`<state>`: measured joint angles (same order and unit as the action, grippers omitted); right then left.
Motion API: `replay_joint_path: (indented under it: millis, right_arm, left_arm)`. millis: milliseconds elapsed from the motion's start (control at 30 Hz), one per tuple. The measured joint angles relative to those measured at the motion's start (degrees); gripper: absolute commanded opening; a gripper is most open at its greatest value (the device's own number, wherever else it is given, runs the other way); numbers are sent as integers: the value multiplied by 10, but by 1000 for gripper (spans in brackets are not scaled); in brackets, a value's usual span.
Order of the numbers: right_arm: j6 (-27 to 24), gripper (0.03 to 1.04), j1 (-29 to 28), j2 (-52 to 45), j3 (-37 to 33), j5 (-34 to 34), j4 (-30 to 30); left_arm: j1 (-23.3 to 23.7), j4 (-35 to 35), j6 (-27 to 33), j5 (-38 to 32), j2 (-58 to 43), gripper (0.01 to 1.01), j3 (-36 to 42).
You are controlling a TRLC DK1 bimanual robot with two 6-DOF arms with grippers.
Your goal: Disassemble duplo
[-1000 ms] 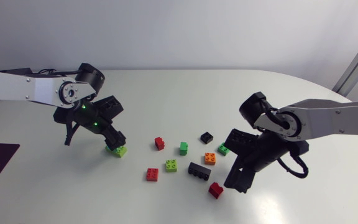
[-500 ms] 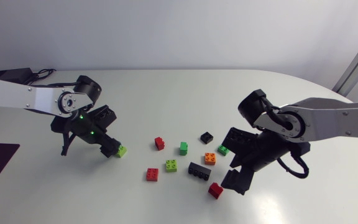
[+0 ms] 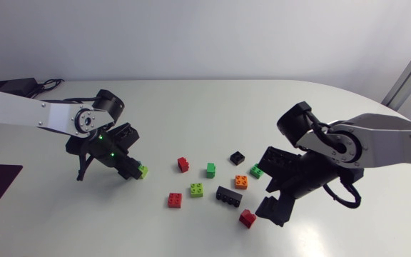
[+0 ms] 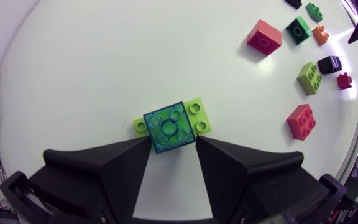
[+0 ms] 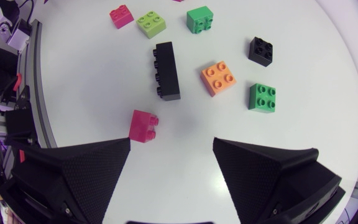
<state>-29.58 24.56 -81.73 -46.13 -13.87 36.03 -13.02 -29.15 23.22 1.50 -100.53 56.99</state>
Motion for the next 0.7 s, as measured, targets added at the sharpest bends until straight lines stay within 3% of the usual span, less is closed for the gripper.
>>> replay_joint_path:
  millis: [700]
  right_arm:
    - [0, 954, 8, 3, 4, 5, 1]
  left_arm:
    - [-5, -13, -4, 0, 4, 343, 26]
